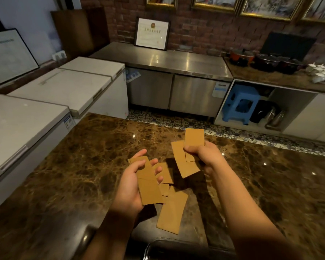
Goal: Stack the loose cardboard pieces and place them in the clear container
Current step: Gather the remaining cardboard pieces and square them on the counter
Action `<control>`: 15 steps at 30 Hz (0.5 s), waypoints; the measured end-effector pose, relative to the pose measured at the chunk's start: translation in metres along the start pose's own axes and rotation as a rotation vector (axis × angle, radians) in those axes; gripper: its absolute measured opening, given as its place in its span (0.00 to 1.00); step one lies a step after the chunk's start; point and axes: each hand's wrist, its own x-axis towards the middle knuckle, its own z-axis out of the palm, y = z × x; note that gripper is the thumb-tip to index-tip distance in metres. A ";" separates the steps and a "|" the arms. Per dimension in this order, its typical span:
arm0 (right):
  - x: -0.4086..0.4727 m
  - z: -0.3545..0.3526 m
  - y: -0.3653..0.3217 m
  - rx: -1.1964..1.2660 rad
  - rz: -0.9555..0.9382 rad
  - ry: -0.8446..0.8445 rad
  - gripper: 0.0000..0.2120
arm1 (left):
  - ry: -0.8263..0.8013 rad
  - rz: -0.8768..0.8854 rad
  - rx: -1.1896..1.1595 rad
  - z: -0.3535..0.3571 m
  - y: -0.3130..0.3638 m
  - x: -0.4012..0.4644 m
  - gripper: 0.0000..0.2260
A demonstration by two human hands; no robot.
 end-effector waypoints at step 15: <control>-0.122 0.000 -0.016 0.351 -0.175 -0.171 0.07 | -0.116 0.082 0.218 0.052 0.016 -0.030 0.20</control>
